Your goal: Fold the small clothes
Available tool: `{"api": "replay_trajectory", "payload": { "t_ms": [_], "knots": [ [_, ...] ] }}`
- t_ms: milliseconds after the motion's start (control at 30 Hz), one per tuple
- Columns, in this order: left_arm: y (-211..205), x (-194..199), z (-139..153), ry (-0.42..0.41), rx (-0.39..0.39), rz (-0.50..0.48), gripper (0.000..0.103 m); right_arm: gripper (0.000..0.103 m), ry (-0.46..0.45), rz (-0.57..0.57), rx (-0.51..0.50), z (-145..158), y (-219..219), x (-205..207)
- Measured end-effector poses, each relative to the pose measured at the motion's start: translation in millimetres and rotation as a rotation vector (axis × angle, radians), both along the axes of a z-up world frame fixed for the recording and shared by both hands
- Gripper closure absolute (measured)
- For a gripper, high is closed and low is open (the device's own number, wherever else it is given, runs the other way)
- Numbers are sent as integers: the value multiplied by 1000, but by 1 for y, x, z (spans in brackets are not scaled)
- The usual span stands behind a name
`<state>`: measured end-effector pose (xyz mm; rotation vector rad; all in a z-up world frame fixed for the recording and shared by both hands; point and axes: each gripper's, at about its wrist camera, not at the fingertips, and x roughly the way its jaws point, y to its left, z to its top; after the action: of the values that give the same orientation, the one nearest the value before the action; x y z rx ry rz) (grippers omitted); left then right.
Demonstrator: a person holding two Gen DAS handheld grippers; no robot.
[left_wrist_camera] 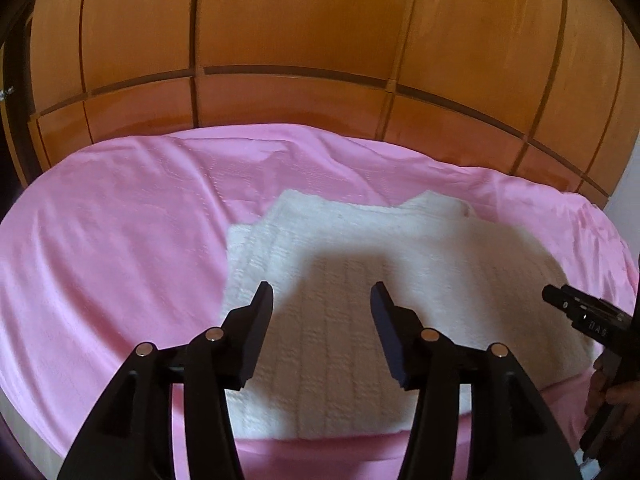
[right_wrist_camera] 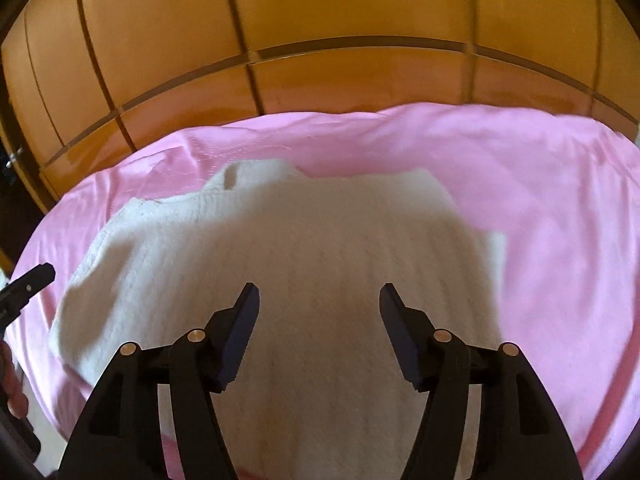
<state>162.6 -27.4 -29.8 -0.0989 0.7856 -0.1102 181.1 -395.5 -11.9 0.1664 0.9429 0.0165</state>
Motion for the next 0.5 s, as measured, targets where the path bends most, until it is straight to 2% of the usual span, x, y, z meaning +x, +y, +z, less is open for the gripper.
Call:
{"api": "replay_trajectory", "payload": {
  "t_ms": [133,200,367,433,500],
  "knots": [
    [-4,-7,1,-2,6,-6,52,41,4,-61,-17,-1,-15,-17],
    [-5,-9,1,2,5,-8,49,41,11,-89,-9,-3,-25,-21],
    [-7,-13,-11,27,9,-25,47,41,69,-147,-78,-20,-43,-30],
    [-9,-9,-25,75,36,-30,48,41,93,-187,-90,-30,-53,-32],
    [-6,0,-44,143,37,-31,48,41,102,-219,-55,-40,-66,-34]
  ]
}}
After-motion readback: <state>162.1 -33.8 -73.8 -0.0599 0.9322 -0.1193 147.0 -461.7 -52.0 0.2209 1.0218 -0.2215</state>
